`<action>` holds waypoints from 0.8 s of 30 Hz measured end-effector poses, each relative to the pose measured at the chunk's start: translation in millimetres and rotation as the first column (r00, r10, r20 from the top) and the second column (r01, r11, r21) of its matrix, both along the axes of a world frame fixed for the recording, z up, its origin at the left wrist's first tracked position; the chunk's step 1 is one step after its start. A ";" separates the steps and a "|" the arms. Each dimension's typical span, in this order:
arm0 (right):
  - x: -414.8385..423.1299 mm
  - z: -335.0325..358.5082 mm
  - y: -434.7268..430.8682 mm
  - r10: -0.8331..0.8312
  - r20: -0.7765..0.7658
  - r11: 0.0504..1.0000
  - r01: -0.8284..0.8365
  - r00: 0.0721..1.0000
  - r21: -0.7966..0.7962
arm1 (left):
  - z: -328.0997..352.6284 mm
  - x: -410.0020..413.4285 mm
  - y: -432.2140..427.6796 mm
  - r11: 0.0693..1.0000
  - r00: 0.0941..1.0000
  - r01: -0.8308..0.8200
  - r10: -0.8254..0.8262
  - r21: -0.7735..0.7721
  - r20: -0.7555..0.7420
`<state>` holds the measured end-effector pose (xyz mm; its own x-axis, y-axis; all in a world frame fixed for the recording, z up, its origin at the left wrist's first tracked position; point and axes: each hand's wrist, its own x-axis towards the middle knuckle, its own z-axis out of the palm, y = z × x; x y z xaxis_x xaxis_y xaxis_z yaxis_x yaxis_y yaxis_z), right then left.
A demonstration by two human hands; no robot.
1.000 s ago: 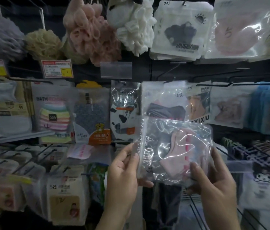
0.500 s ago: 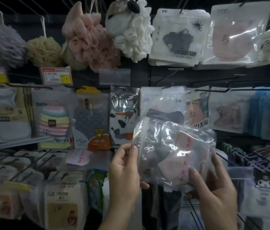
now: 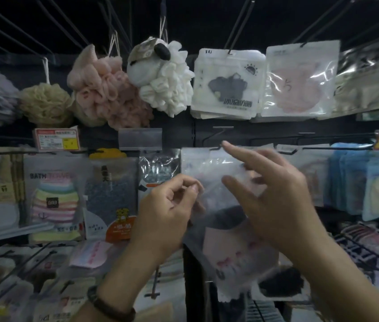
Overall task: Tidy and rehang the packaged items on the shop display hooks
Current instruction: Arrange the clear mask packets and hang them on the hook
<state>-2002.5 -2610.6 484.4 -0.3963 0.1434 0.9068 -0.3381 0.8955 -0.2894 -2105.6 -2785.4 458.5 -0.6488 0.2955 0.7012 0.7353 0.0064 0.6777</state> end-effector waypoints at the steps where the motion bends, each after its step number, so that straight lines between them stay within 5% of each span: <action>1: -4.7 7.9 2.0 0.029 0.031 0.999 -0.029 0.999 -0.017 | 7.3 -1.8 2.1 1.000 1.000 -0.005 0.005 -0.013 -0.022; 10: -34.1 26.8 32.8 0.156 0.012 0.957 -0.148 0.988 -0.251 | 56.8 -20.4 29.7 0.967 0.932 -0.252 0.228 -0.050 -0.283; 24: -71.8 28.3 50.5 0.183 -0.062 0.899 -0.192 0.981 -0.393 | 70.9 -56.4 55.9 0.952 0.890 -0.307 0.290 0.007 -0.351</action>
